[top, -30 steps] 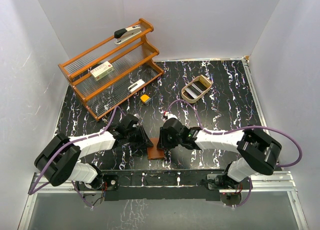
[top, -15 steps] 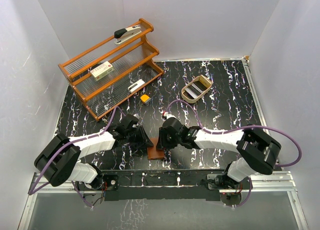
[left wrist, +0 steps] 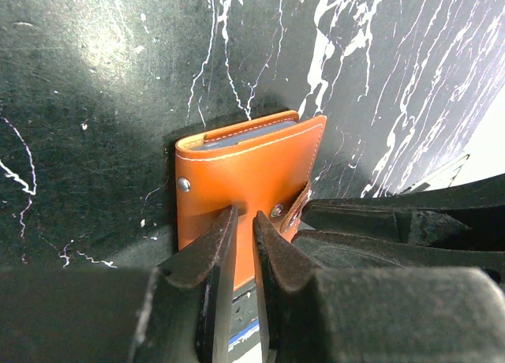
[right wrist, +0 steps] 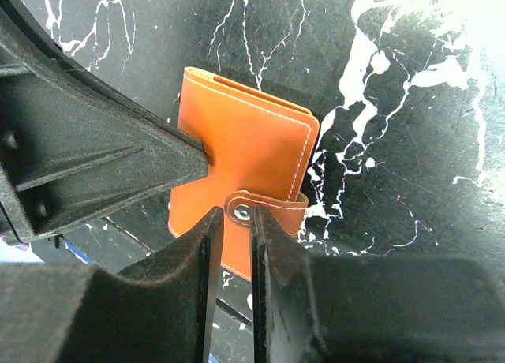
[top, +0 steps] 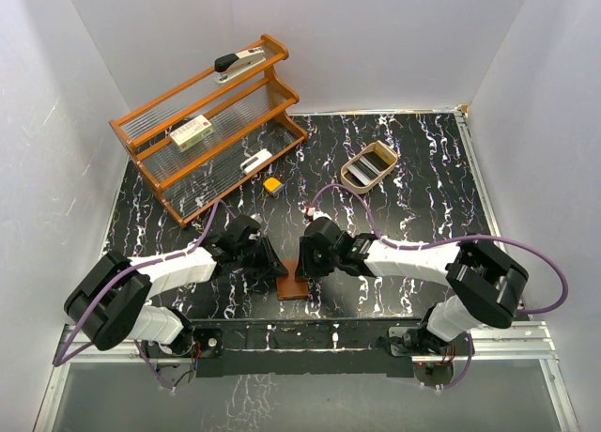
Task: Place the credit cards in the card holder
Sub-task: Close the card holder at the center of the board.
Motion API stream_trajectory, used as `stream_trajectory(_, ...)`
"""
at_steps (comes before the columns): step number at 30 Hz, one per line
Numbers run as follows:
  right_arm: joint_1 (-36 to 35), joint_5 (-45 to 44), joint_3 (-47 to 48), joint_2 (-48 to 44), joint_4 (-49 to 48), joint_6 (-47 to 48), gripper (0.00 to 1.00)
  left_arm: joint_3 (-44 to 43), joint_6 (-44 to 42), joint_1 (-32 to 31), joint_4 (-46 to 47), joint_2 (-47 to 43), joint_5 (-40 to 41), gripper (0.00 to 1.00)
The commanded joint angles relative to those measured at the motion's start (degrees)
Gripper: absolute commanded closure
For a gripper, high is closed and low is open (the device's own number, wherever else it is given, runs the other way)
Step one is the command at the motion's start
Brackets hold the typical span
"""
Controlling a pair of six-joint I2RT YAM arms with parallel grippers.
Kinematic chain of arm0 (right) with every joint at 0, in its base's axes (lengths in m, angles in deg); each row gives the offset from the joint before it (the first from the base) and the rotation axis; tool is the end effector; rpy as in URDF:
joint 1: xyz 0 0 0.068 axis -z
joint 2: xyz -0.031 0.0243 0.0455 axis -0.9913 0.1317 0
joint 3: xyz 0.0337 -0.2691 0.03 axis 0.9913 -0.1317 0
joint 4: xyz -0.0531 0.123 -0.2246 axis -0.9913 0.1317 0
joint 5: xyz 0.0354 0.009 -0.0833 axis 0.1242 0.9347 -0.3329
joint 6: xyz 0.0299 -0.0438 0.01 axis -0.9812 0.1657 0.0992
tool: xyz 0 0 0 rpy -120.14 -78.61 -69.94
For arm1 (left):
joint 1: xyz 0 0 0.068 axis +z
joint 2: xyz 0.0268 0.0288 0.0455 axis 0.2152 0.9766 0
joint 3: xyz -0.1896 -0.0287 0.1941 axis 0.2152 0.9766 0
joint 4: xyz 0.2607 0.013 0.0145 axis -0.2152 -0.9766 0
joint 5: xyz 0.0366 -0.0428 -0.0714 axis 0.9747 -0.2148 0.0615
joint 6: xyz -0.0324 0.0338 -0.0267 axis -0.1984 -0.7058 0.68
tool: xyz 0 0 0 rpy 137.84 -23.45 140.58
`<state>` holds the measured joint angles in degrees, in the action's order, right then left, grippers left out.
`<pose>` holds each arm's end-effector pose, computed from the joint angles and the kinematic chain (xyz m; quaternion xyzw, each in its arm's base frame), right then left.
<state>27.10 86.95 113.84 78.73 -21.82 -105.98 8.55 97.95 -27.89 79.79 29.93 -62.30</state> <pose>0.1623 0.2379 0.1720 -0.0902 0.9424 0.2632 0.1858 0.1801 -0.1652 0.1488 -0.1089 0.9112 -0.3692 0.1471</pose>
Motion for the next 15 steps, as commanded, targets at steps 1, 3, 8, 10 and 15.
stream_trajectory(1, 0.1, -0.4, 0.3, -0.3, -1.4, -0.6, 0.82, 1.8, -0.6, -0.3, -5.1, 0.3, 1.3, 0.86)
stream_trajectory(3, 0.1, -0.5, 0.0, -0.2, -1.8, -0.6, 0.83, 1.8, -0.5, -0.4, -4.7, 0.3, 1.1, 0.85)
stream_trajectory(8, 0.1, -1.0, 0.4, 1.5, -2.1, 0.0, 0.85, 1.6, -0.6, -0.3, -4.8, 0.3, 1.1, 0.85)
stream_trajectory(10, 0.2, -0.8, 0.2, 2.3, -2.5, -0.1, 0.85, 1.7, -0.4, -0.4, -4.5, 0.3, 1.1, 0.85)
stream_trajectory(15, 0.1, 0.8, -0.8, 2.9, -4.5, -0.9, 0.86, 1.6, -0.3, -0.4, -4.4, 0.6, 0.9, 0.86)
